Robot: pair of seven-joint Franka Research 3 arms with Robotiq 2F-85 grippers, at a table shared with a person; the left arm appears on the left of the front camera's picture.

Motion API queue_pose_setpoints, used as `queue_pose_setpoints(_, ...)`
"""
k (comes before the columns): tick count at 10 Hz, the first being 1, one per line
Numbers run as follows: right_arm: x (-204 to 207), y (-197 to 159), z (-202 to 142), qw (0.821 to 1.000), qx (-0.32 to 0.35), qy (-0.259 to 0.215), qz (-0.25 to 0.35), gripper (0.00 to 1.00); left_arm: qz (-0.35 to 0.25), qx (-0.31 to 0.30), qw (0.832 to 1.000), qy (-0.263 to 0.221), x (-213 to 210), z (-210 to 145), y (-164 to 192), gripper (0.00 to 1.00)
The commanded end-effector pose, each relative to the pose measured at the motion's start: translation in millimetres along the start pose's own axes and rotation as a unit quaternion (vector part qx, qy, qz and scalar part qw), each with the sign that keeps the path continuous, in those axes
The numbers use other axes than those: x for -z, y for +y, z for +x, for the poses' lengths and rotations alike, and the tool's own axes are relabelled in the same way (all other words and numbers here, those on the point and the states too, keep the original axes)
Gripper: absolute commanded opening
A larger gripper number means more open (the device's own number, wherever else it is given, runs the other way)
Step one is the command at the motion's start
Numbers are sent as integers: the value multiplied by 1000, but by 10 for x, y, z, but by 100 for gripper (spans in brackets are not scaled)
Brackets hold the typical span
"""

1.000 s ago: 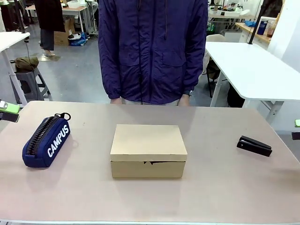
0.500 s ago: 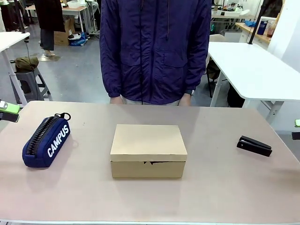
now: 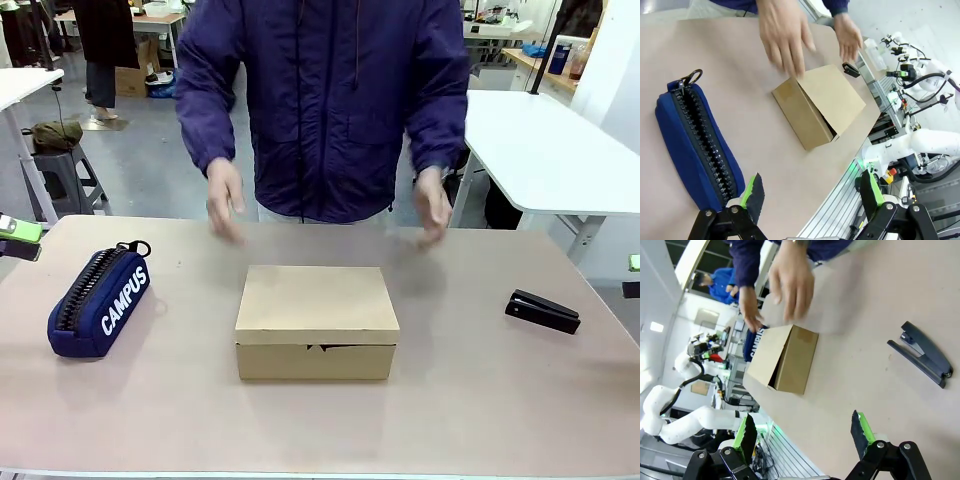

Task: Pack the item into the box.
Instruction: Close the Mailer Box.

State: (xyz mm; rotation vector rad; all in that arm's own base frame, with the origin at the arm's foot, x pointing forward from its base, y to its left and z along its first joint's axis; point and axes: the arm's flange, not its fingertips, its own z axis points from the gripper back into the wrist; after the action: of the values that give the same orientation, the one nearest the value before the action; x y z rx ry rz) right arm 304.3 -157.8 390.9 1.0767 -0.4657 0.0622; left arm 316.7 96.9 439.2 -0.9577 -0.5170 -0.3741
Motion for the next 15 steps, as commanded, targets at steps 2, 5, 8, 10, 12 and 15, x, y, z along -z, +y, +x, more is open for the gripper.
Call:
queue_pose_setpoints(2, -11, 21, -40, 1000, -4, 3, 6, 100, 3, 3, 1000, 6, -13, -8, -28, 100)
queue_pose_setpoints(5, -11, 21, -40, 1000, -4, 3, 6, 100, 3, 3, 1000, 6, -13, -8, -28, 100)
queue_pose_setpoints(8, -11, 21, -40, 1000, -4, 3, 6, 100, 3, 3, 1000, 6, -13, -8, -28, 100)
queue_pose_setpoints(10, -11, 21, -40, 1000, -4, 3, 6, 100, 3, 3, 1000, 6, -13, -8, -28, 100)
queue_pose_setpoints(12, -11, 21, -40, 1000, -4, 3, 6, 100, 3, 3, 1000, 6, -13, -8, -28, 100)
queue_pose_setpoints(15, -11, 21, -40, 1000, -4, 3, 6, 100, 3, 3, 1000, 6, -13, -8, -28, 100)
